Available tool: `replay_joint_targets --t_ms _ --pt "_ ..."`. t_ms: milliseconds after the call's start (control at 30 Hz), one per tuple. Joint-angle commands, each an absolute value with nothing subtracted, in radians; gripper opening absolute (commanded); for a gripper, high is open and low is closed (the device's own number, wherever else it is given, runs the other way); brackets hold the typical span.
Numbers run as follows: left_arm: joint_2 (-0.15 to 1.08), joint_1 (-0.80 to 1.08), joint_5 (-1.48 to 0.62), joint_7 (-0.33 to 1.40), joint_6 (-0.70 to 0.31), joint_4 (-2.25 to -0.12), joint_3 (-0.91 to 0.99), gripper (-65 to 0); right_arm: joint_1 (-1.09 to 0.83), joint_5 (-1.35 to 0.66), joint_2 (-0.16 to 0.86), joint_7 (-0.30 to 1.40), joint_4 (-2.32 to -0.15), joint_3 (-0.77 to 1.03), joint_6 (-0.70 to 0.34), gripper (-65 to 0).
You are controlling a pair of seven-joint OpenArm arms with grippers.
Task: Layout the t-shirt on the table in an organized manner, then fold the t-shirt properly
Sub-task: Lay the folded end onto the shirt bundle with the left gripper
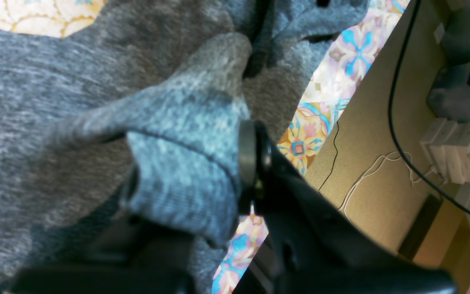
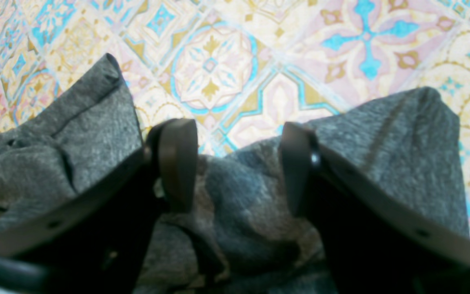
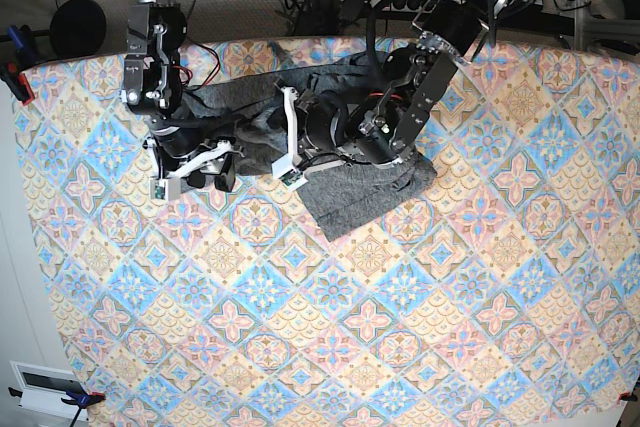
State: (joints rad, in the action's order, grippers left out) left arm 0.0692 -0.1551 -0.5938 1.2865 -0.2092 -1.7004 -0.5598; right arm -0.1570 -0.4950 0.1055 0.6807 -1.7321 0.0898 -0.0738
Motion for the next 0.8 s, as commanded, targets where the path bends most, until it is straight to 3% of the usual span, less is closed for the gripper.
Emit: replay_joint_targets --t_ms 0,333,767 --pt "0.062 -0.171 -0.608 1.273 -0.213 -1.715 -0.556 -65.0 -0.145 -0.503 0.113 0.659 -1.747 0.093 -0.079 -33.4" --pt "0.081 -0.148 -0.604 1.27 -0.209 -1.715 -0.555 -50.2 -0.145 -0.503 0.113 0.659 -1.755 0.09 -0.079 -33.4" --pt "0.114 -0.117 -0.608 1.273 -0.213 -1.716 -0.348 -48.8 -0.147 -0.503 0.113 0.659 -1.758 0.022 -0.079 -33.4"
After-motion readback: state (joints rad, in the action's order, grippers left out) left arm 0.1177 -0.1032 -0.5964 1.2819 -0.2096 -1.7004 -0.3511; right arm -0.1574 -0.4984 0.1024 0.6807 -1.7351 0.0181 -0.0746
